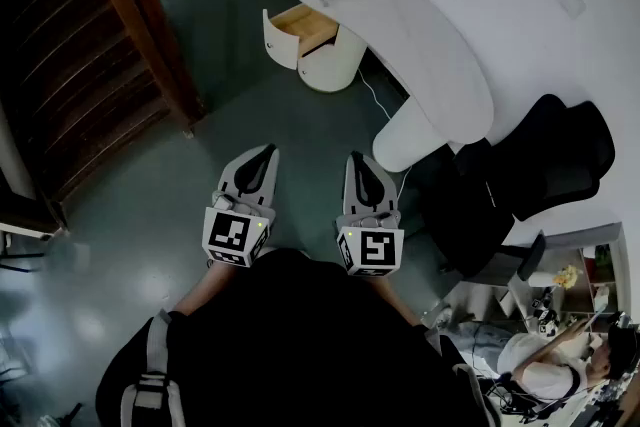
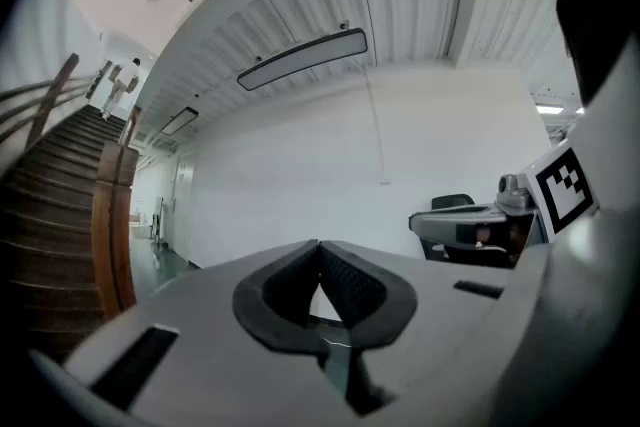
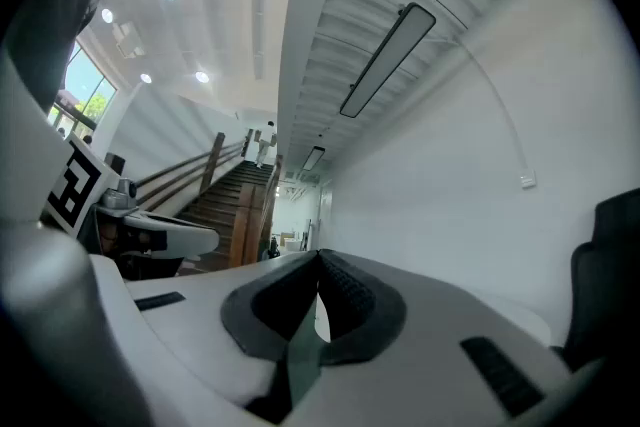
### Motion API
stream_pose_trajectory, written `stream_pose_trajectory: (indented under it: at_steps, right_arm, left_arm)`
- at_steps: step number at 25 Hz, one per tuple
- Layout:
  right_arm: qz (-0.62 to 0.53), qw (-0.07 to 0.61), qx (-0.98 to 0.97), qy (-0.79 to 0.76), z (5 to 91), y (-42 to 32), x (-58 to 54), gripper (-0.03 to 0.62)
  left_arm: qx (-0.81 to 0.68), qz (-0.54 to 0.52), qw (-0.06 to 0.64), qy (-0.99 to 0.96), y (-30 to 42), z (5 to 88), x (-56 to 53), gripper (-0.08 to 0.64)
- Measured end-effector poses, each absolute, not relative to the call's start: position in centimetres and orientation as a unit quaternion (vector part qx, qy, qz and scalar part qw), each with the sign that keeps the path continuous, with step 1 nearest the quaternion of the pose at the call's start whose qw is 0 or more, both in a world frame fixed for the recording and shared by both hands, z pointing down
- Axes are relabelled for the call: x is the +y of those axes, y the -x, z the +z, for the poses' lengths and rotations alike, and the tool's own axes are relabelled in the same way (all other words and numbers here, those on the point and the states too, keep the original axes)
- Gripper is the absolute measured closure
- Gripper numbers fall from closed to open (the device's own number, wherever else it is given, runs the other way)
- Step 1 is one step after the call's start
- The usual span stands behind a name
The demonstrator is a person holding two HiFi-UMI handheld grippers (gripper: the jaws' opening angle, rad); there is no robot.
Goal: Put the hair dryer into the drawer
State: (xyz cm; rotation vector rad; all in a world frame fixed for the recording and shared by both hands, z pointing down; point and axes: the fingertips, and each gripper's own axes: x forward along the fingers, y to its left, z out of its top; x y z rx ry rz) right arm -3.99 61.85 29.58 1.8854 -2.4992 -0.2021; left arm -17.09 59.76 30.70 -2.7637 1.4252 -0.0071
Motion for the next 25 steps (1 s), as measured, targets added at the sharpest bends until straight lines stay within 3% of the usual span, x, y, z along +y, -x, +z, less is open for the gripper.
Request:
stream_pose_trajectory:
  at_steps: [17,22,25]
  right_arm:
    - [-0.068,-0.004,-0.814,-0.577,30.9,0.6,59.3,0.571]
    - [-0.063,0.000,-0.816,-0.574,31.5,0.5,57.4,0.571]
    - [-0.057,0.002,-0.815,-0.576,32.0,0.4,55.7,0.570]
  left_arm:
    - [0.465,0.001,0.022,0.885,12.9,31.2,57.6,0.549]
    - [0.466,-0.009,0.005,0.885,12.7,32.3,55.3,0.465]
    - [0.461,-0.012,0.002,0.887,12.4,32.7,53.3,0.454]
